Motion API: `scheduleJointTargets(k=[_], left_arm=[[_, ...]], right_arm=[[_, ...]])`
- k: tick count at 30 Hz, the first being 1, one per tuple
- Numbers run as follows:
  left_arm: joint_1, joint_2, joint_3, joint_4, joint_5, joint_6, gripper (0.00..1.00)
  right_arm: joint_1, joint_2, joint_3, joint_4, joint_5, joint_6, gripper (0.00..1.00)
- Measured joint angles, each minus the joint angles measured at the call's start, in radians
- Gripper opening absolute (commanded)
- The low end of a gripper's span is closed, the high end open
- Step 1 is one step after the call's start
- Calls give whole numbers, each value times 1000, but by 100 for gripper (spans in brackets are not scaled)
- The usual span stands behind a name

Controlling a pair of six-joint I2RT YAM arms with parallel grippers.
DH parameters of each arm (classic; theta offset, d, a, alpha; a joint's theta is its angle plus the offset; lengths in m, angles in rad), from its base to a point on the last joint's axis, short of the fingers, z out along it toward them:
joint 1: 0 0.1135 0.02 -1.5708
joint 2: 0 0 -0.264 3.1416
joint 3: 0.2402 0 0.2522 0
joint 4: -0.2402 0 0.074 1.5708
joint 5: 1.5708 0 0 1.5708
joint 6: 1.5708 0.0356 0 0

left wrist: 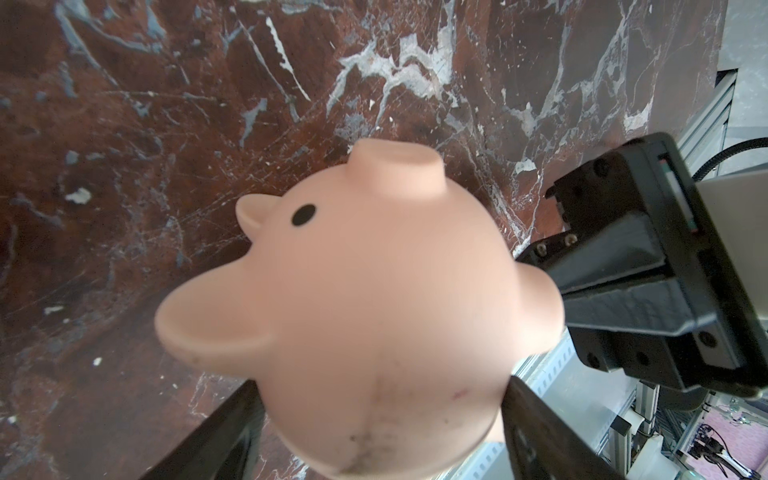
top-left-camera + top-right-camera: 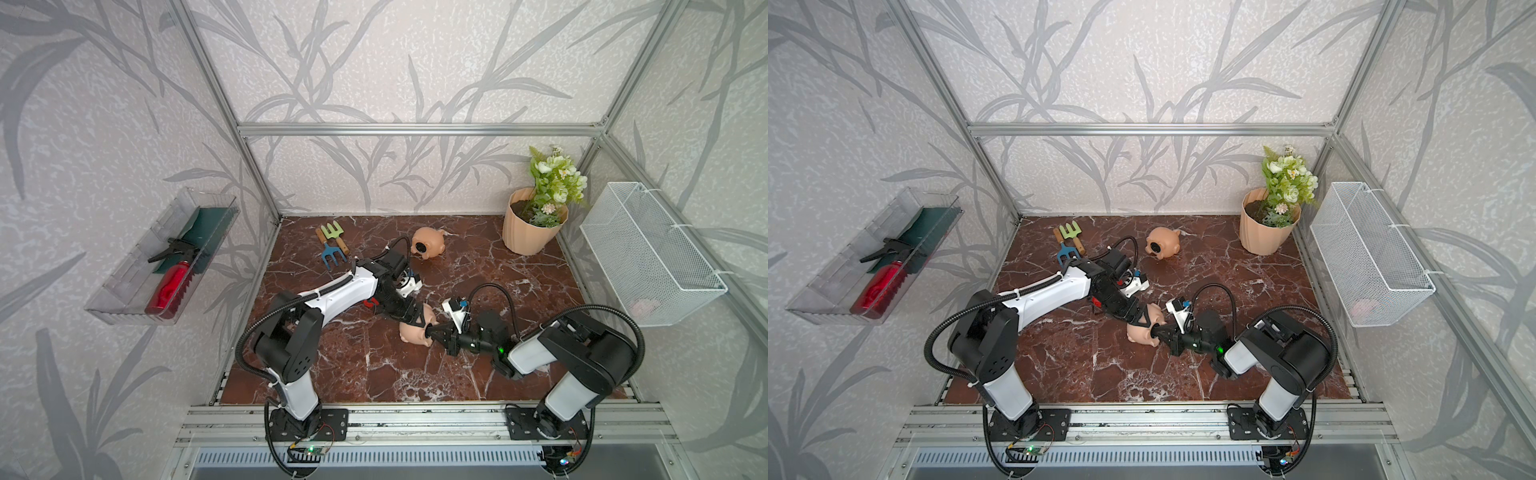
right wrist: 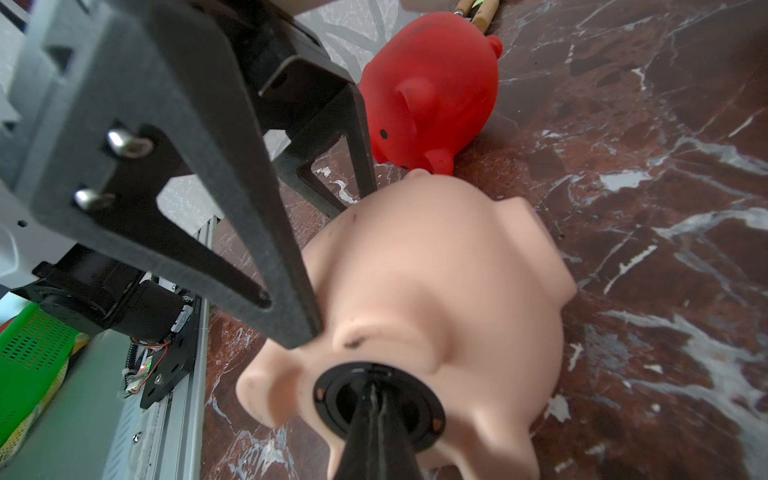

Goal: Close piggy banks
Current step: Screw the knob on the piggy bank.

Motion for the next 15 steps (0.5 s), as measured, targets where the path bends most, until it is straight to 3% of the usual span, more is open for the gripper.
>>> scheduleJointTargets(k=[11, 15], left_arm=[[0, 0, 4, 1, -12, -1, 84], [0, 0, 5, 1, -13, -1, 84]], right_arm=[[-15, 82, -6, 132, -29, 63, 0], [-15, 78, -6, 125, -29, 54, 16]])
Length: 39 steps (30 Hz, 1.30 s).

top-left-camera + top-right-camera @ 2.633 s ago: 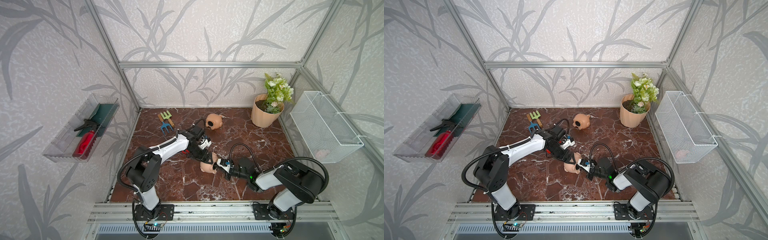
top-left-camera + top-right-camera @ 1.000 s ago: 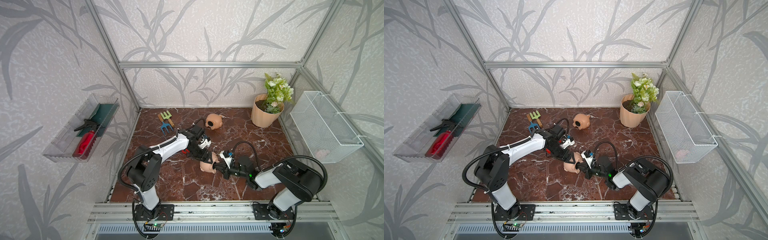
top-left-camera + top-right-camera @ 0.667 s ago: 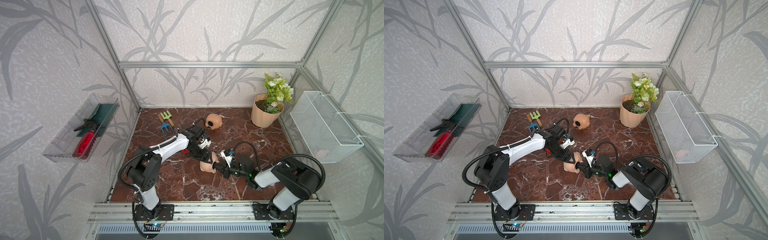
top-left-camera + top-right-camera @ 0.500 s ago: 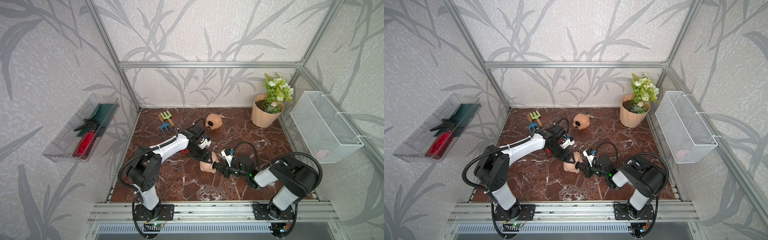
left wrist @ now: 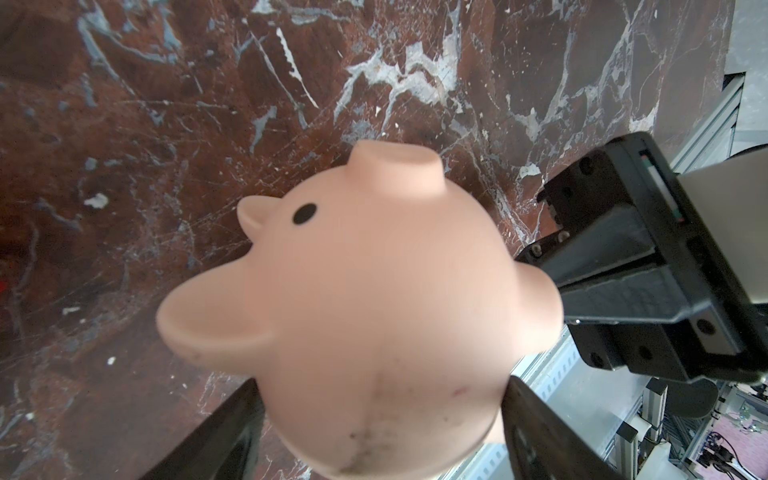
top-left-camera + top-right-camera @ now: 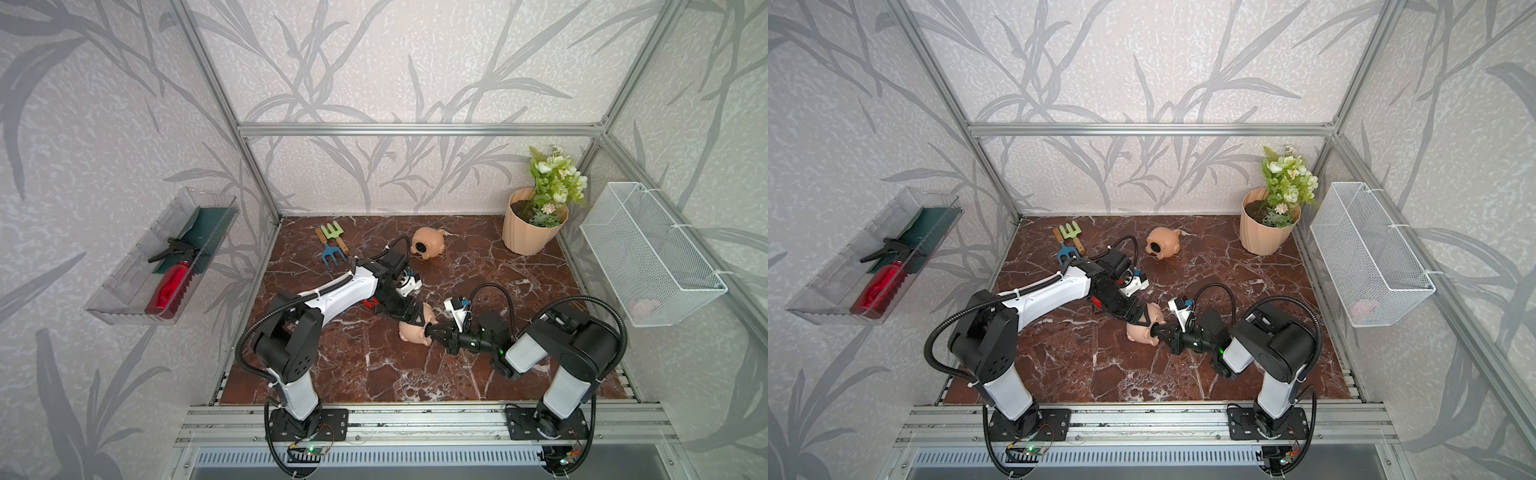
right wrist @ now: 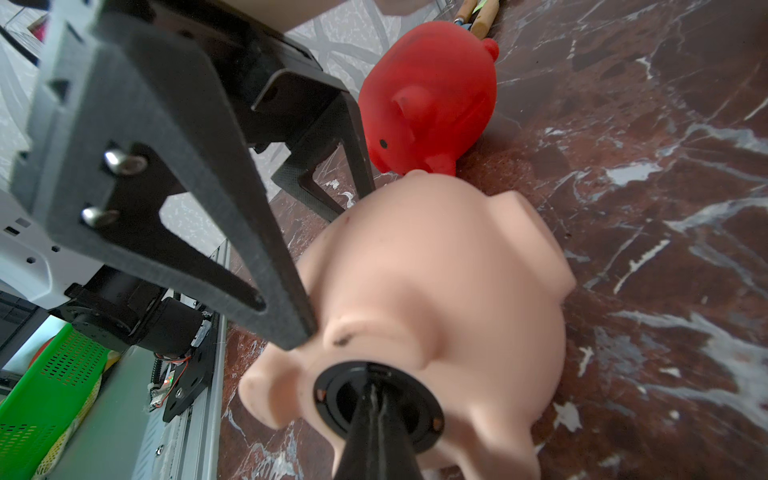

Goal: Close piggy banks
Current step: Screw the knob on the piggy bank.

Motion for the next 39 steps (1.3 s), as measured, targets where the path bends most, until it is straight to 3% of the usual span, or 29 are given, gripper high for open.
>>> scheduleJointTargets(k=[9, 16, 25, 32, 39], left_arm=[[-2, 3, 2, 12, -3, -3, 84], [-7, 6, 10, 10, -16, -5, 84], [-13, 11, 24, 0, -30, -8, 85], [-16, 13, 47, -15, -57, -10, 85], [-16, 13, 86, -31, -95, -11, 88]], right_arm=[[2, -104, -4, -131, 16, -74, 38], [3, -216, -9, -276, 53, -150, 38], [0, -484, -6, -593, 127, -245, 38], [-2, -700, 52, -869, 256, -308, 39], [-8, -796, 76, -1017, 354, -353, 42]])
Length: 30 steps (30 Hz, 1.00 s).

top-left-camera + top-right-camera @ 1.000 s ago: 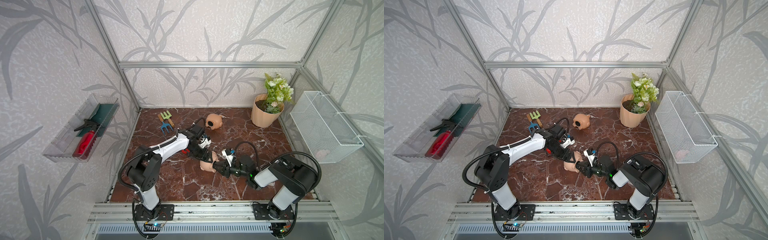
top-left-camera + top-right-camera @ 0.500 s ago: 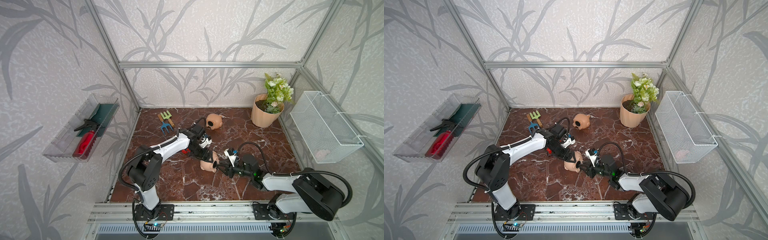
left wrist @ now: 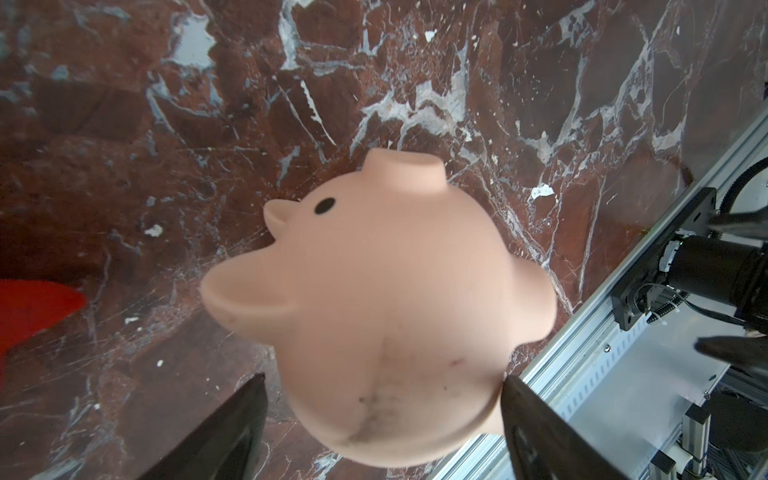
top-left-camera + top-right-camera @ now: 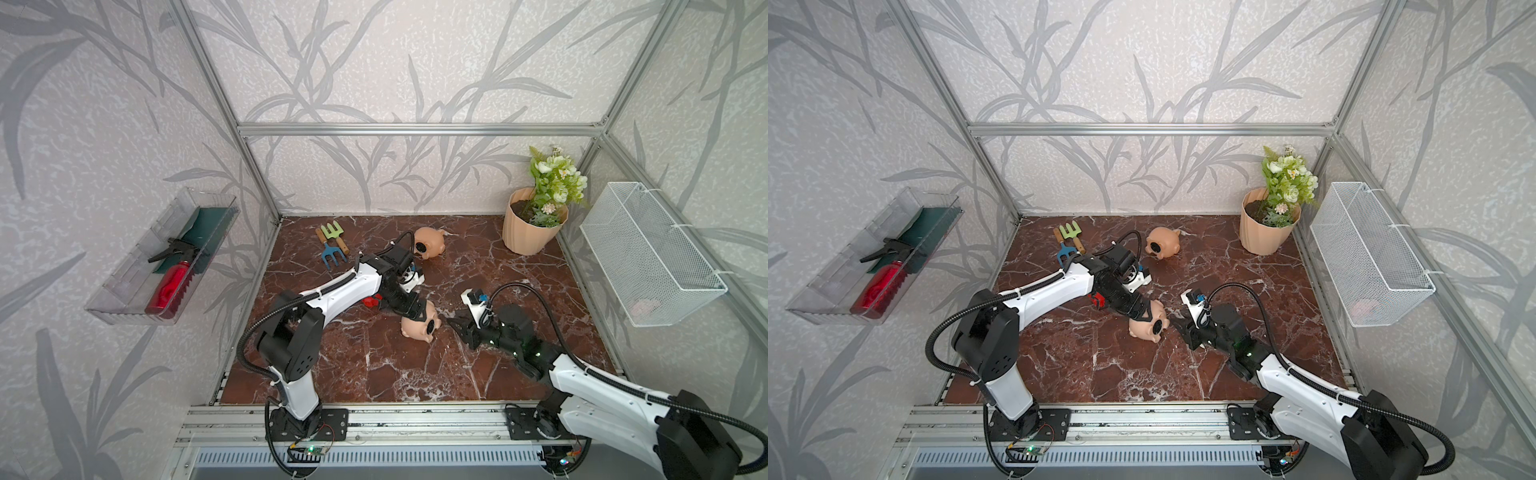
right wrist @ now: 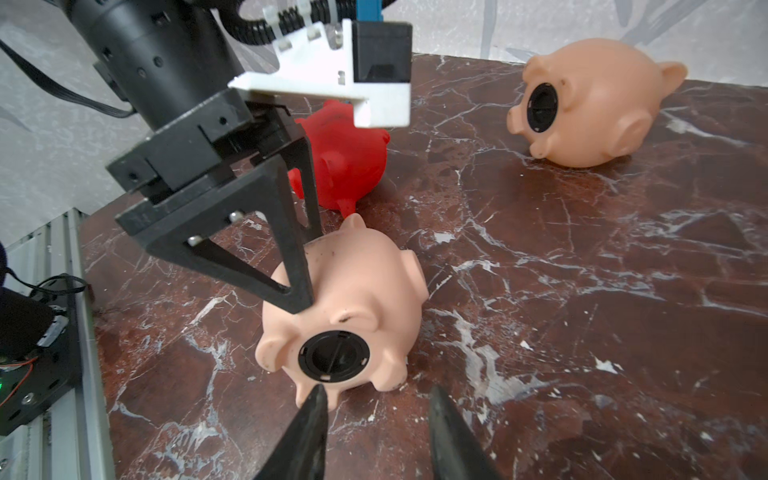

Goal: Close piggy banks
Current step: Screw the knob on the piggy bank, then reset both arms

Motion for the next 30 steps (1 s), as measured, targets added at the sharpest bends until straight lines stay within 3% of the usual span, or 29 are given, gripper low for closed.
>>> scheduleJointTargets(k=[8, 15, 17, 23, 27, 30], left_arm=[[9, -19, 64, -14, -73, -2, 88], [56, -193, 36, 85, -325, -51, 93], [80, -289, -32, 178, -423, -66, 99], [160, -562, -330, 499, -747, -82, 99], [233, -625, -535, 730, -942, -67, 99], [318, -628, -674, 865, -1026, -66, 99]], right_arm=[[-17, -5, 58, -90, 49, -35, 43], [-72, -5, 117, -123, 87, -64, 51], [-98, -5, 133, -132, 102, -72, 55], [-220, 13, 166, -137, 126, -87, 70], [-323, 49, 166, -135, 134, -89, 88], [-401, 85, 166, -118, 142, -87, 96]])
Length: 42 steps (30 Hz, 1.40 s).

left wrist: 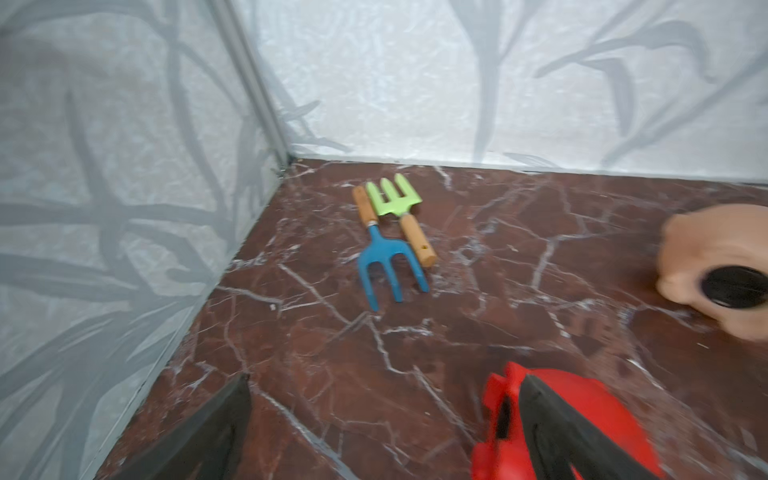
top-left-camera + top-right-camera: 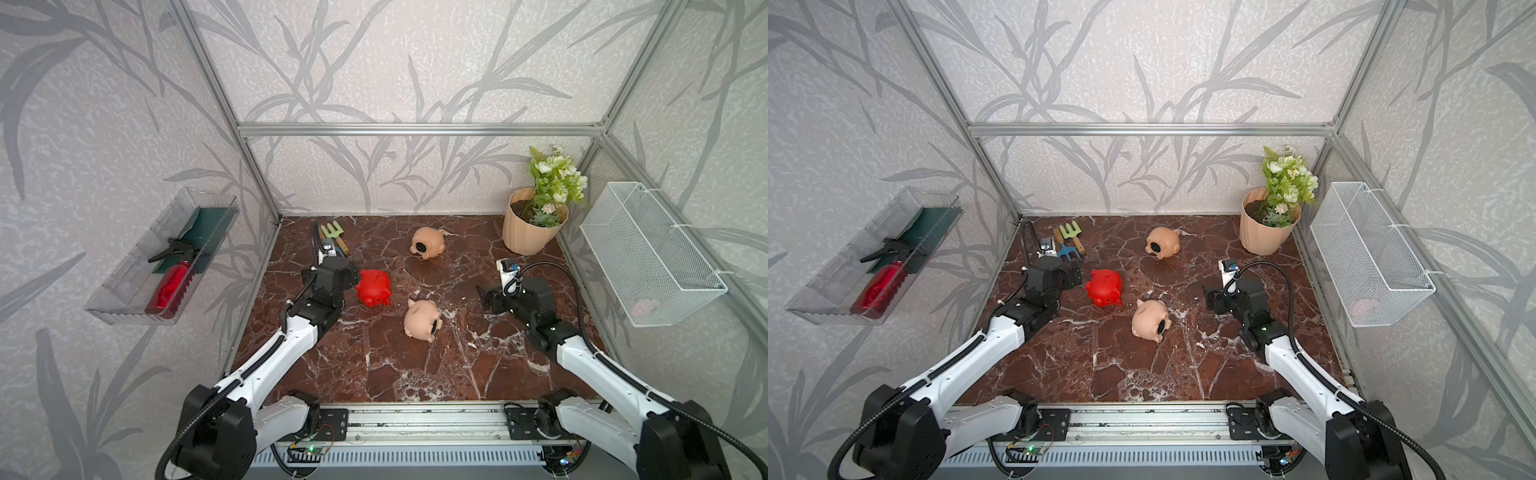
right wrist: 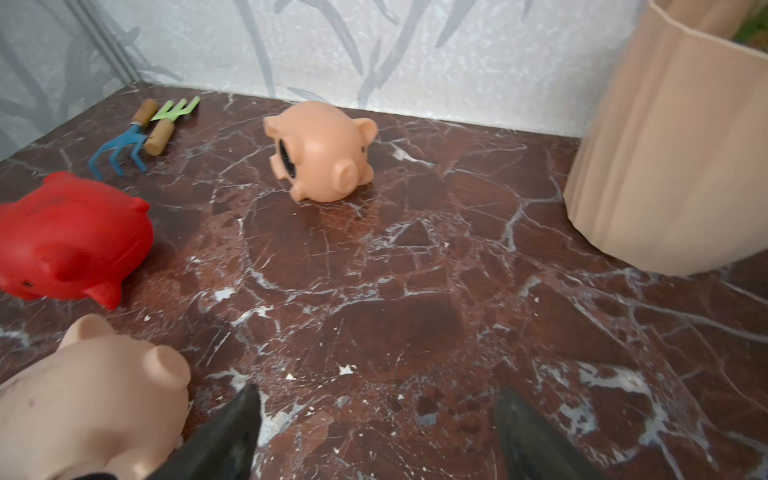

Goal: Close piggy banks
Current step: Reset both arms

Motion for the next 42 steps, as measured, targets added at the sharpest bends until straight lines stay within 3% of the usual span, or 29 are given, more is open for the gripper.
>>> scheduleJointTargets(k=[6, 12, 20, 27, 32, 42], left_arm=[[195, 12, -221, 224, -45, -11, 99], [296, 118, -320, 426, -25, -15, 99], [315, 184, -329, 602, 68, 23, 99], [321, 316, -298, 697, 175, 45, 99], [321, 325, -283, 707, 229, 59, 99], [321, 371, -253, 723, 341, 101, 99]], right_arm=[[-130, 70, -18, 92, 43, -2, 99], [-204, 201, -92, 255, 108, -12, 99], [-220, 303, -154, 471, 107, -59, 99], [-225, 360, -143, 577, 31, -71, 99], [-225, 517, -174, 800, -40, -81, 99], [-225, 536, -162, 806, -77, -92, 99]])
